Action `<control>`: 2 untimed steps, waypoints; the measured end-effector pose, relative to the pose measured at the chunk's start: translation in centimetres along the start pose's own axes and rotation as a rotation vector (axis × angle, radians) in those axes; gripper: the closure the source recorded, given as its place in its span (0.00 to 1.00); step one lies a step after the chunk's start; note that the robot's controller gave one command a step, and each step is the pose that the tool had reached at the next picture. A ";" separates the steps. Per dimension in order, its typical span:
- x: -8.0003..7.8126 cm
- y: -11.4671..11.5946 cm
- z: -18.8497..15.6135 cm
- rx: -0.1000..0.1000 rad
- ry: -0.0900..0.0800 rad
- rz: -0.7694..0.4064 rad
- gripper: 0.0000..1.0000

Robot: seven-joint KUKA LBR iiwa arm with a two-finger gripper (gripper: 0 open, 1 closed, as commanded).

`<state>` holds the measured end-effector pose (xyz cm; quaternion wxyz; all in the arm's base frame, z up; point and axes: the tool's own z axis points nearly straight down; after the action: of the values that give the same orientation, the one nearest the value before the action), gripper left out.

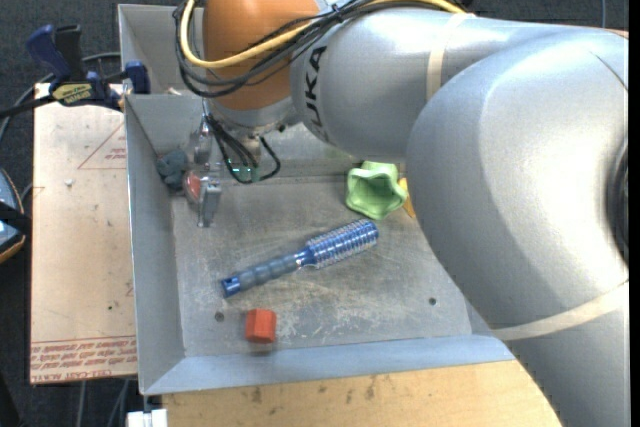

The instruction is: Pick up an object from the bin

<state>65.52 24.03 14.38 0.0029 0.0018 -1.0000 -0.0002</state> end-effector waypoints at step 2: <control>10.7 -9.7 6.7 -0.005 -0.028 -0.191 0.00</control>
Offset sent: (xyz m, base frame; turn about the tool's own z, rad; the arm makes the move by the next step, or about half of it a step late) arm -0.0288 -0.0749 -0.0454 -0.0432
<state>54.80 14.26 7.79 -0.0112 0.0972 -0.9952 -0.0028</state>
